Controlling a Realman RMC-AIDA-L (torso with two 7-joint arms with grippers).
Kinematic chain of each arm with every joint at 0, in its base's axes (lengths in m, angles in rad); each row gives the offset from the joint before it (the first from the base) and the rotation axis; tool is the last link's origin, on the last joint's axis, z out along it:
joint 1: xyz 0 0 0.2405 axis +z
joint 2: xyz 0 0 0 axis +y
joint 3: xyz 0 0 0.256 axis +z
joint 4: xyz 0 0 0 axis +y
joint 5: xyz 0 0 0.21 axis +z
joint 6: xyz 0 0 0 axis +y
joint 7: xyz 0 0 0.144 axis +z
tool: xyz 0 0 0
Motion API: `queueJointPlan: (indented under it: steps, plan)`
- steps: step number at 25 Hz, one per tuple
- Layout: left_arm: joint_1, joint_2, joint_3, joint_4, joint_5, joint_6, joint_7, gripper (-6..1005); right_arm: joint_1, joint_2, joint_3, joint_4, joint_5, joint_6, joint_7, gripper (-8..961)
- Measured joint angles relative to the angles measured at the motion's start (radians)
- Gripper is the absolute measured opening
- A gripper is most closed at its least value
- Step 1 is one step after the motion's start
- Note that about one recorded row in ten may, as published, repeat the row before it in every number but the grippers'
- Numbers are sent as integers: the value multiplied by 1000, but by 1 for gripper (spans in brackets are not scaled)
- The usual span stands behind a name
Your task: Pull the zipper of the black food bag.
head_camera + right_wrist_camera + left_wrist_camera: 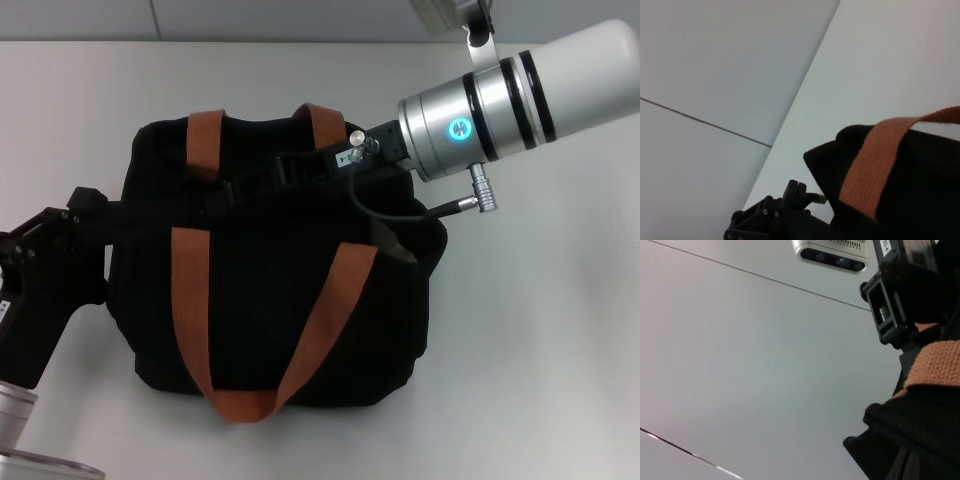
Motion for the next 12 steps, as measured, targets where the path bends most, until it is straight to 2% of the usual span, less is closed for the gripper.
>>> queueJointPlan:
  steps: [7, 12]
  plan:
    - [-10, 0, 3, -1, 1, 0, 0, 15, 19, 4, -38, 29, 17, 59, -2, 496]
    - [-17, 0, 5, -2, 2, 0, -1, 15, 19, 4, -72, 50, 141, 76, -51, 496]
